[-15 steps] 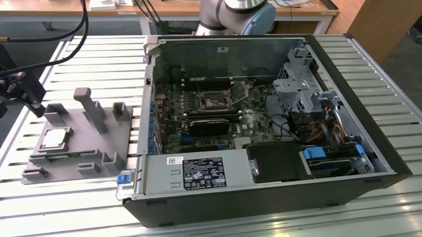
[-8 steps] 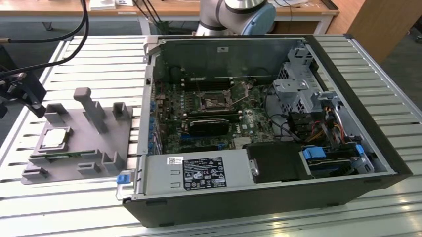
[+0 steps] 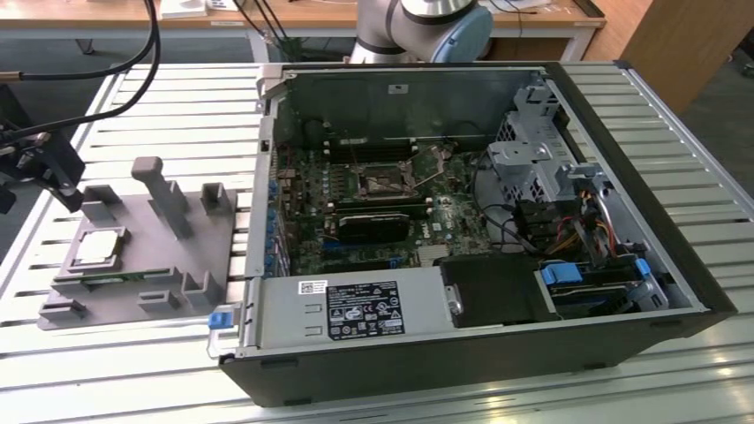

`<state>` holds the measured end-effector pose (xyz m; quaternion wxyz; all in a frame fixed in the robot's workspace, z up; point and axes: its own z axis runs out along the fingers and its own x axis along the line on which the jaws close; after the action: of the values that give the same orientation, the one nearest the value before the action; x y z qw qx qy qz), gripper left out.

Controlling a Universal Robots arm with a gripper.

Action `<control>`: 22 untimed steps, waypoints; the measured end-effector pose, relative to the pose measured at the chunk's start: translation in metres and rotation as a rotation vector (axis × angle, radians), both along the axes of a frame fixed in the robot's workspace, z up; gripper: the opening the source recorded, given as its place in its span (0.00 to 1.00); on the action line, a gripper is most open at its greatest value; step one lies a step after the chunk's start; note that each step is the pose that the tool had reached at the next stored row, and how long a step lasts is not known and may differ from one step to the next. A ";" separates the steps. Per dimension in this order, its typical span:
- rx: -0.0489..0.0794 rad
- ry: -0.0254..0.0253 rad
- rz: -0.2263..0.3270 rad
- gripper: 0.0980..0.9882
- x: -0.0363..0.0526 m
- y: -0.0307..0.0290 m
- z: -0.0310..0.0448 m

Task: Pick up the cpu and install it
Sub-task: 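Pick up the cpu and move it towards the insertion slot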

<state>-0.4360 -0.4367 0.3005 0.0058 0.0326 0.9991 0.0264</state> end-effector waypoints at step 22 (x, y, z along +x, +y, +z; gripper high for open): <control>0.000 0.0000 0.002 0.74 0.0000 0.0000 -0.0071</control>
<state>-0.4360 -0.4367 0.2934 0.0057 0.0316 0.9991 0.0265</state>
